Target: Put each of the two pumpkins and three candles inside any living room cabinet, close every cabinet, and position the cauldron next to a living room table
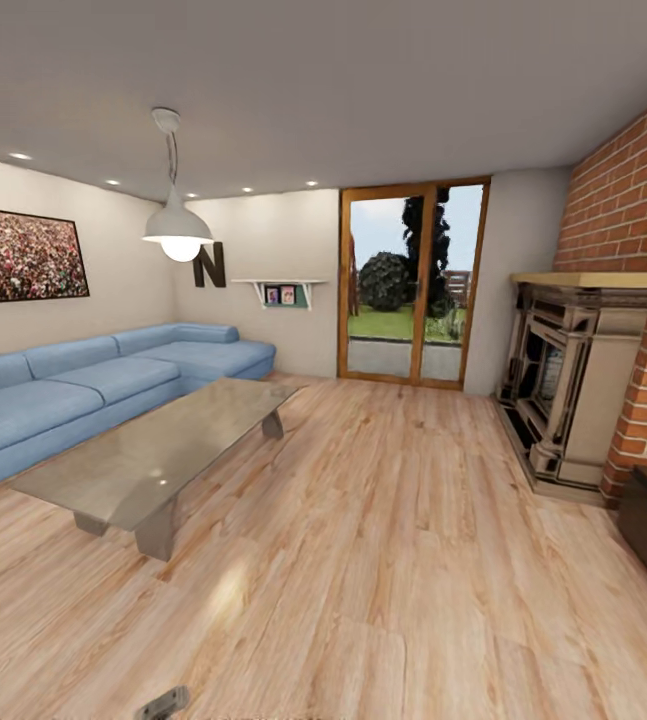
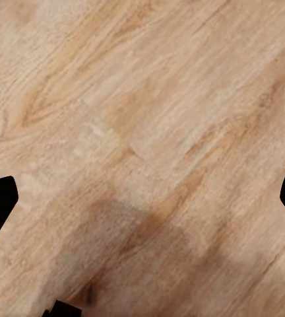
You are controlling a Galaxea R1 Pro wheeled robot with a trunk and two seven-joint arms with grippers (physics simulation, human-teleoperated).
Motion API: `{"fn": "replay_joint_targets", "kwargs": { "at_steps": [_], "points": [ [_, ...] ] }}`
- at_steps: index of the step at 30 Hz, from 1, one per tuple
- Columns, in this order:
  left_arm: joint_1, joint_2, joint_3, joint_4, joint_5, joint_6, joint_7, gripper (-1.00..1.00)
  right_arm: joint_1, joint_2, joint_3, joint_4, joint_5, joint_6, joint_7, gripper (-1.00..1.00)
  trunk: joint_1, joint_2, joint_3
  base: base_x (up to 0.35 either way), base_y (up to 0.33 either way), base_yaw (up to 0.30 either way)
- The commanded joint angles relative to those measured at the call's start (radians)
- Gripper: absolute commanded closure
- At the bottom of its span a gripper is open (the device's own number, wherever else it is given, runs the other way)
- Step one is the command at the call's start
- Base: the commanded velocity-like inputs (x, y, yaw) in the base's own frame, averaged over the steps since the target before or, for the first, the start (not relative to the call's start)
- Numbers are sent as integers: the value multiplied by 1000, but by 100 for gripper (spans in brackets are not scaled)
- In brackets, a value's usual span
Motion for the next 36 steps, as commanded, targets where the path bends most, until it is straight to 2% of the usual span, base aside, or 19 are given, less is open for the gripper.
{"fn": "replay_joint_targets", "kwargs": {
  "at_steps": [1, 2, 3, 6, 16, 26, 28, 30, 36],
  "points": [
    [-1, 0, -10, 0, 5, -5, 1, -100, -1, 0, 21, 1, -9, 2, 5, -100, 0, -1, -3, 2, 3, 155],
    [-1, 0, -10, -1, 4, -15, 0, -100, -1, 0, 36, 1, -10, 2, 5, -100, 0, -1, -4, 1, 2, 155],
    [-1, -1, -11, -2, 2, -39, 1, -100, -1, -1, 80, 1, -10, 2, 5, -100, 0, -1, -5, 0, 1, 155],
    [-1, -3, -11, -3, 3, -53, -1, -100, -1, -1, 95, 1, -11, 2, 5, -100, 0, -1, -10, 0, 0, 155],
    [-1, -3, -12, -26, 0, -58, -1, -100, -1, -2, 100, 1, -13, 3, 5, -100, 0, -1, -23, 0, 0, 155],
    [0, 7, -6, 7, 9, -58, 1, -100, -1, -4, 98, 1, -16, 1, 4, -100, 0, -1, -37, 56, 73, 155],
    [0, 33, -5, 8, 10, -55, 1, -100, -1, -4, 98, 1, -17, -2, 4, -100, 0, -1, -40, 149, 221, 152],
    [2, 47, -4, 7, 13, -53, 1, -100, -1, -4, 97, 1, -17, -7, 3, -100, 0, -1, -42, 162, 239, 88],
    [18, 56, -4, 7, 21, -51, 1, -100, -1, -8, 98, 3, -17, -19, 3, -100, 0, -1, -43, 168, 244, 23]
  ]
}}
